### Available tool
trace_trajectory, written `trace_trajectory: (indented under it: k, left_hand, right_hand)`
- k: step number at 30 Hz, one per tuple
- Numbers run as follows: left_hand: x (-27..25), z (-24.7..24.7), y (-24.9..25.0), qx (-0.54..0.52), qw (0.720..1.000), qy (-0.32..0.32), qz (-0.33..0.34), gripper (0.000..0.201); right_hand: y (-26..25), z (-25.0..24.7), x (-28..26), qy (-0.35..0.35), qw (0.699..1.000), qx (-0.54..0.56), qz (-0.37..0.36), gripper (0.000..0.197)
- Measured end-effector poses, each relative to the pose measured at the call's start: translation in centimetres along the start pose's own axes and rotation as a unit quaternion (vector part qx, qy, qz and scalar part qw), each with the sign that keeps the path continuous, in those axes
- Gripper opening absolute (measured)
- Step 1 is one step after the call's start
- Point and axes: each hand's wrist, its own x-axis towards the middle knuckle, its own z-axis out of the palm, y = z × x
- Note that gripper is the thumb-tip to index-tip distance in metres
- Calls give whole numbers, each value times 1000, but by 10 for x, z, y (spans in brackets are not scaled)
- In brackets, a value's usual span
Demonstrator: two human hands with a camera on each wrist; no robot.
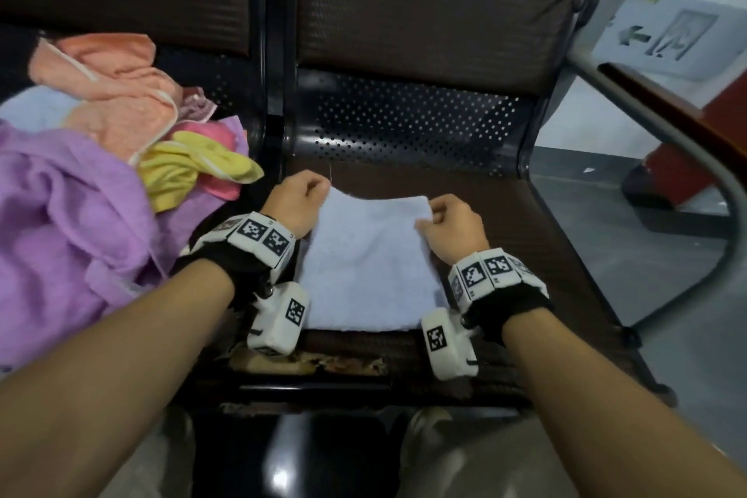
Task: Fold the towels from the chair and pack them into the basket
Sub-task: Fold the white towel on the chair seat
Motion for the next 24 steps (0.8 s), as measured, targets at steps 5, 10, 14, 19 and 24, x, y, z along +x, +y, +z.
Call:
trace_trajectory:
  k: [5,10,14,19,24]
  left_hand:
    - [-13,5,-12,18,995,-63,-78,48]
    - [-47,3,-10,86,993,-68,35,52]
    - [-72,-2,0,150,972,-139,119,33]
    - [-97,1,2,295,911,-251,142,61]
    - [-98,-7,8,383,862,-244,225,33]
  right_hand:
    - [8,0,-13,-63,984,-145,-83,38]
    - [-5,-18,-40,-210,913,-246,-248,32]
    - [5,-7,-60,-296,854,-346,-251,53]
    - [0,-8,-63,-225,874,-322,-285,28]
    - [-1,-27,-59,-204,896,-272,-285,21]
